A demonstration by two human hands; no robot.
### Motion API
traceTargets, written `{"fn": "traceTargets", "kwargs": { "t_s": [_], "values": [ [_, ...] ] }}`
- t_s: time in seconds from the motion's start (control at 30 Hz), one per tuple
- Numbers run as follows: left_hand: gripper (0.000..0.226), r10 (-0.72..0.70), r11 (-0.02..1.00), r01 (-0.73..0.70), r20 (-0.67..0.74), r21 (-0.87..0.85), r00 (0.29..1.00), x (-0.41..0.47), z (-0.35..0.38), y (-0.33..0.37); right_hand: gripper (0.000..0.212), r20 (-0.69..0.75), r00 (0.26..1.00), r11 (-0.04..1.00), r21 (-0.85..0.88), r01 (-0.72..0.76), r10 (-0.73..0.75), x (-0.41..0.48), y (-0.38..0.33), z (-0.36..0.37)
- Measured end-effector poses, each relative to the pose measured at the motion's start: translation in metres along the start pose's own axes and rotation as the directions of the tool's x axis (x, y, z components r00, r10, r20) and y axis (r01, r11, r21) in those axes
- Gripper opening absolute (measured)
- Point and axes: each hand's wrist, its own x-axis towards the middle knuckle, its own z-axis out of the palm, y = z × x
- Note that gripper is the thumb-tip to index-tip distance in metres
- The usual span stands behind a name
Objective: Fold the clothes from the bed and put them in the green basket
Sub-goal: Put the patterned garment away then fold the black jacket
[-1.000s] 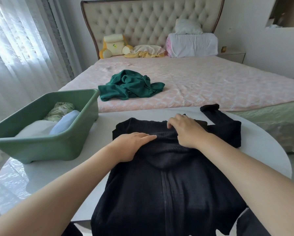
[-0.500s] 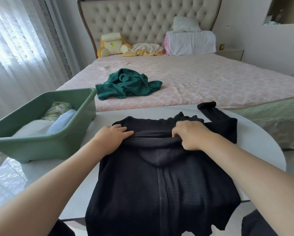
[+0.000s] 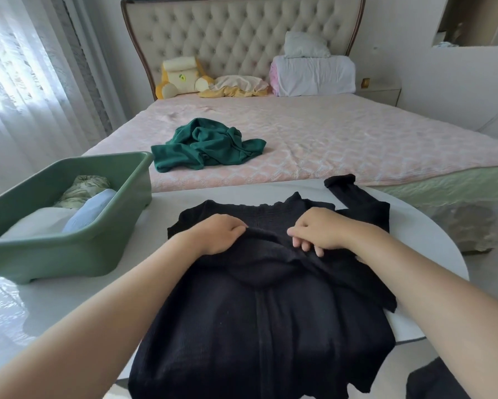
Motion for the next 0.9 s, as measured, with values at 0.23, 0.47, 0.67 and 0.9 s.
{"fn": "traceTargets", "kwargs": {
  "t_s": [0.23, 0.47, 0.67, 0.9],
  "values": [
    [0.058, -0.205, 0.977, 0.211, 0.166, -0.016, 0.965, 0.032, -0.016, 0.027, 0.023, 0.07, 0.996, 0.995, -0.078, -0.055, 0.06, -0.003, 0.029, -0.004],
    [0.017, -0.088, 0.992, 0.091, 0.038, -0.083, 0.995, 0.045, -0.015, 0.016, 0.013, -0.006, 0.997, 0.993, -0.091, -0.079, 0.079, 0.003, 0.044, -0.011],
    [0.027, -0.15, 0.984, 0.178, -0.457, 0.019, 0.877, 0.055, 0.02, 0.021, 0.034, -0.428, 0.901, 0.957, -0.285, -0.063, -0.068, 0.012, 0.058, -0.014],
    [0.025, 0.25, 0.963, -0.27, -0.419, 0.012, 0.873, 0.034, 0.05, 0.044, 0.019, -0.24, 0.967, 0.934, -0.356, -0.004, -0.088, 0.0, 0.065, -0.006]
  ]
}}
